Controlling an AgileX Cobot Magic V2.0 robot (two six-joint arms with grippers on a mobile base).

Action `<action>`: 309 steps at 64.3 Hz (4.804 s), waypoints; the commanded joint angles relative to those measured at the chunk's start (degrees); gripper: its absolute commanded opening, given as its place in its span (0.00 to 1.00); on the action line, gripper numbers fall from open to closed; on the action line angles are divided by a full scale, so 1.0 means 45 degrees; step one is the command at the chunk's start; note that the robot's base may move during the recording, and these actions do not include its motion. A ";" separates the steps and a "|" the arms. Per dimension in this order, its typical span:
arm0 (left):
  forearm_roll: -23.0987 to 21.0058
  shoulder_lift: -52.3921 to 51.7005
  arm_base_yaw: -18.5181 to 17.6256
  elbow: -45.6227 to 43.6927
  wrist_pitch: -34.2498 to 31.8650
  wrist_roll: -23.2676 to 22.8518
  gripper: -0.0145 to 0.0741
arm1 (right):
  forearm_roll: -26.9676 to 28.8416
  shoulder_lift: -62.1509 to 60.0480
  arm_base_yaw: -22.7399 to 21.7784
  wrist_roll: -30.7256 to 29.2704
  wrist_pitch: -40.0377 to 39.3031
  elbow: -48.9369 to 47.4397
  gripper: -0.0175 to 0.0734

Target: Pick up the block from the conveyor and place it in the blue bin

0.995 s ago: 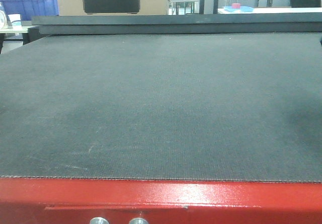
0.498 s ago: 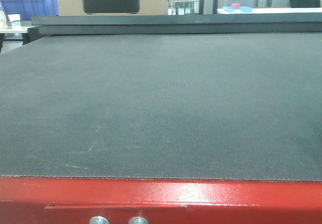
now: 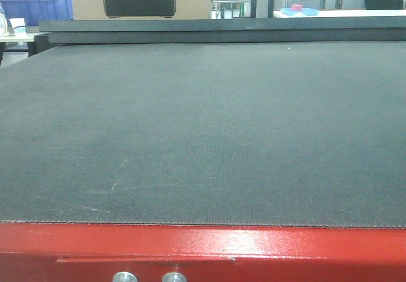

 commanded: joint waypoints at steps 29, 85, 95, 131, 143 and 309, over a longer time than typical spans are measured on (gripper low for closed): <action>0.0085 -0.0281 -0.0122 -0.1047 -0.0313 -0.0050 0.04 | -0.0121 -0.0148 -0.0077 0.0014 0.0240 -0.1431 0.02; 0.0085 -0.0281 -0.0122 -0.1047 -0.0313 -0.0050 0.04 | -0.0121 -0.0148 -0.0077 0.0014 0.0187 -0.1431 0.02; 0.0085 -0.0281 -0.0122 -0.1047 -0.0313 -0.0050 0.04 | -0.0121 -0.0148 -0.0077 0.0014 0.0153 -0.1431 0.02; 0.0085 -0.0281 -0.0122 -0.1047 -0.0313 -0.0050 0.04 | -0.0121 -0.0148 -0.0077 0.0014 0.0153 -0.1431 0.02; 0.0085 -0.0281 -0.0122 -0.1047 -0.0313 -0.0050 0.04 | -0.0121 -0.0148 -0.0077 0.0014 0.0153 -0.1431 0.02; 0.0085 -0.0281 -0.0122 -0.1047 -0.0313 -0.0050 0.04 | -0.0121 -0.0148 -0.0077 0.0014 0.0153 -0.1431 0.02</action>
